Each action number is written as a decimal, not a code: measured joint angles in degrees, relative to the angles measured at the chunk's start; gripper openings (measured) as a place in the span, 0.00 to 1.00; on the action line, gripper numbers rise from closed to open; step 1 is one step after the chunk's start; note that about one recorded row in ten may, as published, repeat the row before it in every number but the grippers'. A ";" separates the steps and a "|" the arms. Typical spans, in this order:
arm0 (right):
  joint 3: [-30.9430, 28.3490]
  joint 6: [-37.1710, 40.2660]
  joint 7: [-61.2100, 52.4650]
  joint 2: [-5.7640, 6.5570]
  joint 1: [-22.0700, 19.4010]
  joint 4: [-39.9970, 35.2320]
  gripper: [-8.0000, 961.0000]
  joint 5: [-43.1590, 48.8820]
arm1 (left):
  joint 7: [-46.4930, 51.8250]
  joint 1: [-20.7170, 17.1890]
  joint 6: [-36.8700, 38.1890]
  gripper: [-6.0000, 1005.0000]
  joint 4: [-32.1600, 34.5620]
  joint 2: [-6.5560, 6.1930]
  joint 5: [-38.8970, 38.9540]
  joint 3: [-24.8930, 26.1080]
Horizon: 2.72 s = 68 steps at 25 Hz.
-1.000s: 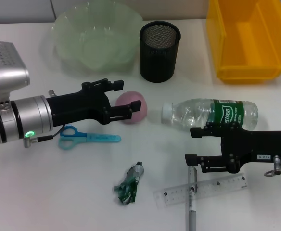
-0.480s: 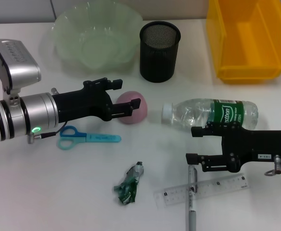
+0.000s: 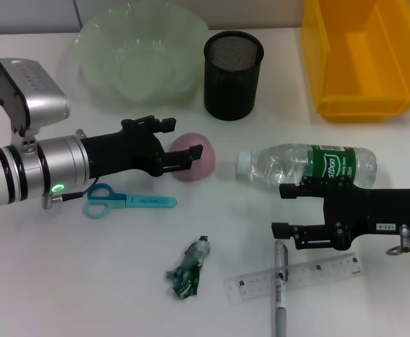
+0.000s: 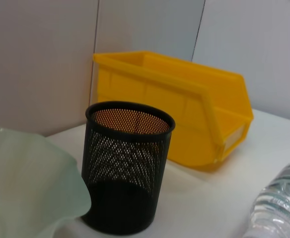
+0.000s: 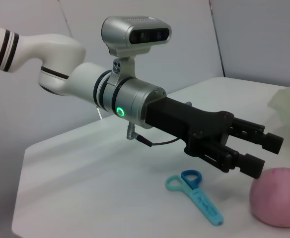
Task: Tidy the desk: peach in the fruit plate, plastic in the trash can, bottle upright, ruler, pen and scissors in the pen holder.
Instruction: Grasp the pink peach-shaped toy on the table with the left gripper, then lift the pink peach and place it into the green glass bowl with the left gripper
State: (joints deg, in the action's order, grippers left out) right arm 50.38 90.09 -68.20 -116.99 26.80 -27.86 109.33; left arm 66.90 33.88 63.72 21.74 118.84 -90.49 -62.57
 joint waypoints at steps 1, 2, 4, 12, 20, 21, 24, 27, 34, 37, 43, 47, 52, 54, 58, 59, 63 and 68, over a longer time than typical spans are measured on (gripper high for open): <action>0.01 -0.01 0.00 0.00 0.01 0.00 0.80 0.00 | -0.07 0.06 -0.61 0.79 -0.07 0.08 -0.01 -0.56; 0.01 -0.01 0.01 0.00 0.01 0.00 0.80 0.00 | -0.10 0.09 -0.89 0.79 -0.08 0.12 0.04 -0.84; -0.05 -0.02 0.27 0.00 0.01 0.00 0.80 0.00 | -0.15 0.29 -1.75 0.79 -0.12 0.22 0.12 -1.47; -0.24 -0.02 0.77 -0.07 -0.14 0.00 0.80 0.00 | -0.28 1.42 -4.45 0.79 -1.09 0.32 0.17 -4.29; -0.33 -0.01 0.79 -0.17 -0.17 0.00 0.80 0.00 | -0.75 1.66 -4.91 0.79 -1.44 0.35 0.25 -4.46; -0.33 -0.01 0.79 -0.17 -0.17 0.00 0.80 0.00 | -0.76 1.66 -4.92 0.79 -1.45 0.34 0.28 -4.47; -0.26 -0.01 0.79 -0.17 -0.17 0.00 0.80 0.00 | -0.78 1.66 -4.92 0.79 -1.45 0.34 0.37 -4.49; -0.26 -0.01 0.79 -0.17 -0.17 0.00 0.80 0.00 | -0.78 1.65 -4.93 0.79 -1.48 0.35 0.39 -4.50; -0.11 0.00 0.79 -0.17 -0.17 0.00 0.80 0.00 | -0.74 1.63 -4.92 0.79 -1.52 0.34 0.41 -4.50; -0.08 0.00 0.79 -0.17 -0.17 0.00 0.80 0.00 | -0.74 1.63 -4.92 0.79 -1.53 0.34 0.41 -4.50; -0.08 0.00 0.79 -0.17 -0.13 0.00 0.80 0.00 | -0.80 2.03 -5.19 0.63 -1.52 0.32 0.16 -4.56; -0.02 -0.01 0.79 -0.17 -0.11 0.00 0.80 0.00 | -0.81 2.04 -5.93 0.44 -1.52 0.28 0.33 -4.08; -0.09 -0.01 0.79 -0.11 -0.08 0.00 0.80 0.00 | -0.81 2.00 -5.80 0.31 -1.52 0.26 0.38 -4.13; -0.14 -0.01 0.79 -0.10 -0.08 0.00 0.80 0.00 | -0.81 2.02 -5.71 0.27 -1.52 0.25 0.39 -4.36; -0.18 -0.01 0.79 -0.08 -0.08 0.00 0.80 0.00 | -0.81 2.06 -5.66 0.18 -1.53 0.25 0.41 -4.48; -0.19 -0.01 0.79 -0.08 -0.08 0.00 0.80 0.00 | -0.81 2.06 -5.64 0.16 -1.53 0.25 0.41 -4.49; -0.16 -0.01 0.83 -0.08 -0.08 0.00 0.80 0.00 | -0.72 2.04 -5.54 0.10 -1.53 0.25 0.41 -4.50; -0.04 -0.01 0.86 -0.08 -0.01 0.00 0.80 0.00 | -0.66 2.01 -5.47 0.07 -1.52 0.25 0.41 -4.50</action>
State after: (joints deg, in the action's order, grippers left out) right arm 50.34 90.09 -67.34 -117.07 26.79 -27.86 109.33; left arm 66.24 35.89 58.24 20.21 119.09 -90.08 -67.06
